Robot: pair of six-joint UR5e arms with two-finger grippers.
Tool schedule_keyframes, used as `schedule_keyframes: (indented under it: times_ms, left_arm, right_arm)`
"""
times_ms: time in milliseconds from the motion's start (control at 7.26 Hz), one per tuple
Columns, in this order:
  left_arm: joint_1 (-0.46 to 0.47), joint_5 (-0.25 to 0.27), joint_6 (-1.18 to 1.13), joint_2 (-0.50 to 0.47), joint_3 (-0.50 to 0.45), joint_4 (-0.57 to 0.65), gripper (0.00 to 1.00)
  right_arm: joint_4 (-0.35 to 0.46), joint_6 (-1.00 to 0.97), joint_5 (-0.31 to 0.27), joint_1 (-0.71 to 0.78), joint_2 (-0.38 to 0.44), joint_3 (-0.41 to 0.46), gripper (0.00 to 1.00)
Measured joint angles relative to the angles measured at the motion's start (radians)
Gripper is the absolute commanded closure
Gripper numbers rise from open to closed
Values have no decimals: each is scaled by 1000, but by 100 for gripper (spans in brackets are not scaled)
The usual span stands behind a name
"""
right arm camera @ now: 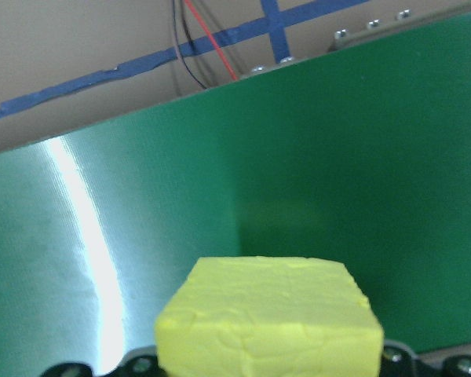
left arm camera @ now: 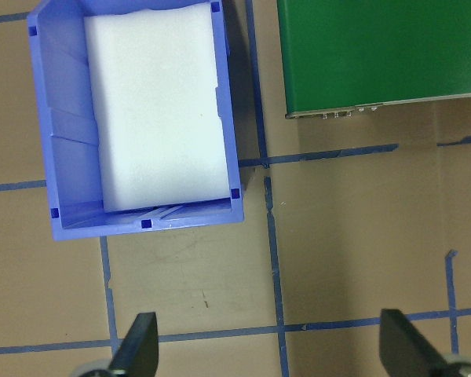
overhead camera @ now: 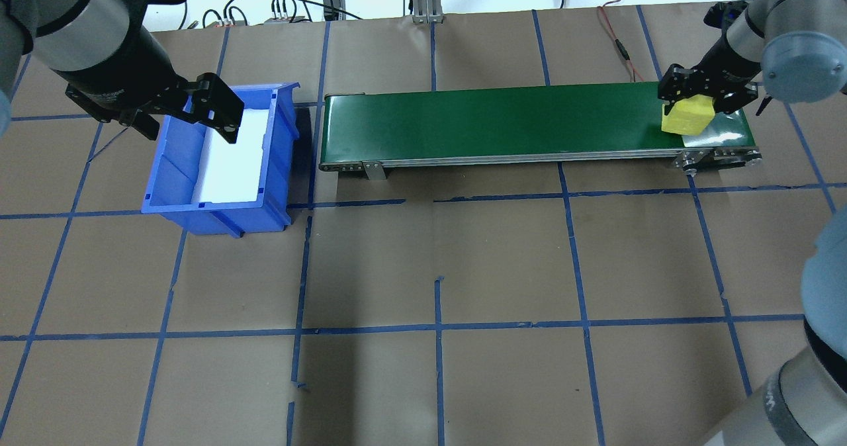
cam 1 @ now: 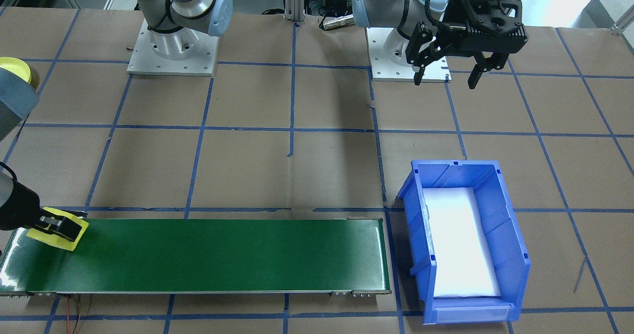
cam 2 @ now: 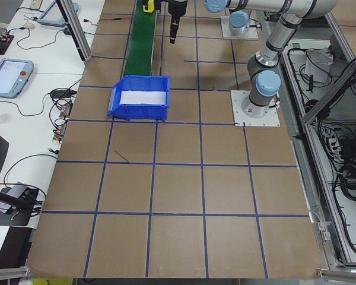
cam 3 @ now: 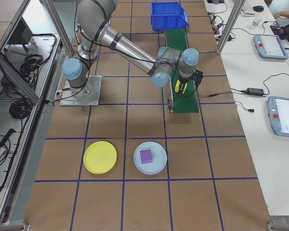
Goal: Move block left to right into plate
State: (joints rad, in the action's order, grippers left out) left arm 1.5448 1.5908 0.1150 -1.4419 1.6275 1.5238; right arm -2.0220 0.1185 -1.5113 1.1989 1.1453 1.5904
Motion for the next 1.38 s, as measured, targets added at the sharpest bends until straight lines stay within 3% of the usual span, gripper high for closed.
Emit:
schedule_keyframes:
  times_ms: [276,689,827,1102,1378]
  left_arm:
    - [0,0,0,0,0,-1,0]
    - [0,0,0,0,0,0,0]
    - [0,0,0,0,0,0,0]
    - [0,0,0,0,0,0,0]
    - [0,0,0,0,0,-1,0]
  right_arm:
    - [86,146,-80,-124,33,5,66]
    - [246,435,-114,-451,93,28,66]
    - [262,556,-128,-588,112,70,66]
    - [181,789,-133,-831,128,179,66]
    - [88,948,-125,-968,120,230,65]
